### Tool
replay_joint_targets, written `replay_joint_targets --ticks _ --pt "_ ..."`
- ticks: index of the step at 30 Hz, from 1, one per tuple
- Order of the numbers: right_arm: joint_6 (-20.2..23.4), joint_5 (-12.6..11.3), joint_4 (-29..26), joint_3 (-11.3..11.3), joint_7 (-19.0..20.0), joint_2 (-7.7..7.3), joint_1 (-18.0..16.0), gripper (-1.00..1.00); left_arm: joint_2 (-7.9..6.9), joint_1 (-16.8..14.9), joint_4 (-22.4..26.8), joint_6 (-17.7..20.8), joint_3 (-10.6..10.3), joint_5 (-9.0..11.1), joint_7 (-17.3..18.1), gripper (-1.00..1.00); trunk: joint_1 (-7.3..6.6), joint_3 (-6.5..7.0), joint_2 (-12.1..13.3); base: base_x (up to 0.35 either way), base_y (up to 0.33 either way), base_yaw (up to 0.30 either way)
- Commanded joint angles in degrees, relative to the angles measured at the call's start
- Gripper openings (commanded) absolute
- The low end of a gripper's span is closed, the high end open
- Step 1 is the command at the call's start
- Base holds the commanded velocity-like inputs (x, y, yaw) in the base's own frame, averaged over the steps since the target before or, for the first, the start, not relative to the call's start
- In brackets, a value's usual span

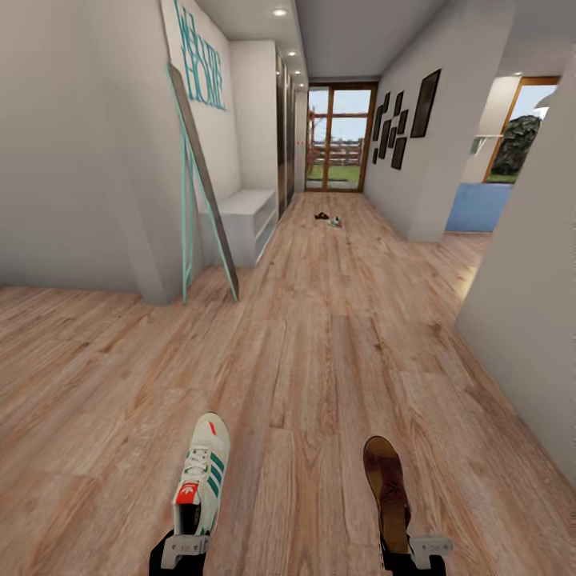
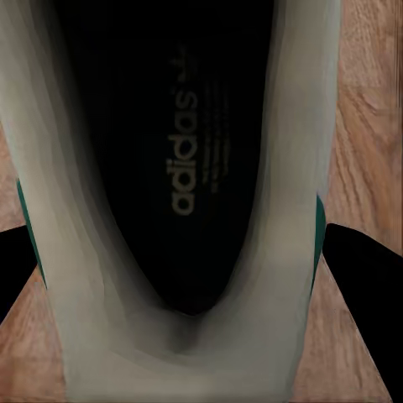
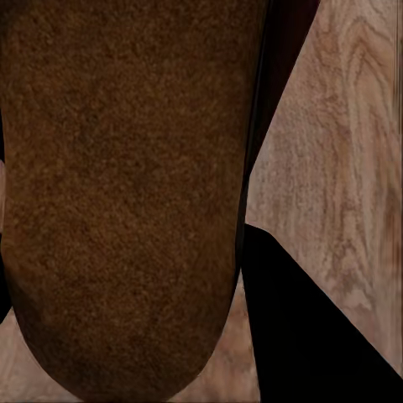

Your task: Pick up the two gym shoes and the two sandals from the corridor floor and place them onto the hallstand (shoe rack) in the corridor, making sure they are on the rack and not on the floor. Arrange them so the two gym shoes are next to each other and the two sandals are next to each other.

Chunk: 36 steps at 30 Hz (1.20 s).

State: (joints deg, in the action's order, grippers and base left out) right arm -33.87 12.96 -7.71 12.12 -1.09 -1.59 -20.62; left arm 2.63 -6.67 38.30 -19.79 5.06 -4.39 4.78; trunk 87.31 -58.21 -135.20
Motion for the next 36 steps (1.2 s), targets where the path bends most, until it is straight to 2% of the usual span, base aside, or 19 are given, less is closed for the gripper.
replay_joint_targets --ticks 1,13,36 --pt "-0.15 0.39 0.06 0.36 -0.08 0.01 -0.04 -1.00 0.09 -0.02 0.02 -0.16 0.48 -0.45 0.49 -1.00 -0.03 -0.06 -0.02 -0.129 -0.272 0.021" --pt "-0.23 0.46 0.06 0.36 0.01 -0.55 -0.04 -1.00 0.09 -0.03 0.02 -0.16 0.48 -0.45 0.49 -1.00 -0.03 -0.07 -0.02 -0.129 -0.272 0.004" --pt "-0.15 0.43 0.05 0.36 0.04 -0.40 -0.04 -1.00 0.08 -0.02 0.02 -0.16 0.57 -0.14 0.49 -1.00 -0.03 -0.07 -0.02 -0.165 -0.249 0.006"
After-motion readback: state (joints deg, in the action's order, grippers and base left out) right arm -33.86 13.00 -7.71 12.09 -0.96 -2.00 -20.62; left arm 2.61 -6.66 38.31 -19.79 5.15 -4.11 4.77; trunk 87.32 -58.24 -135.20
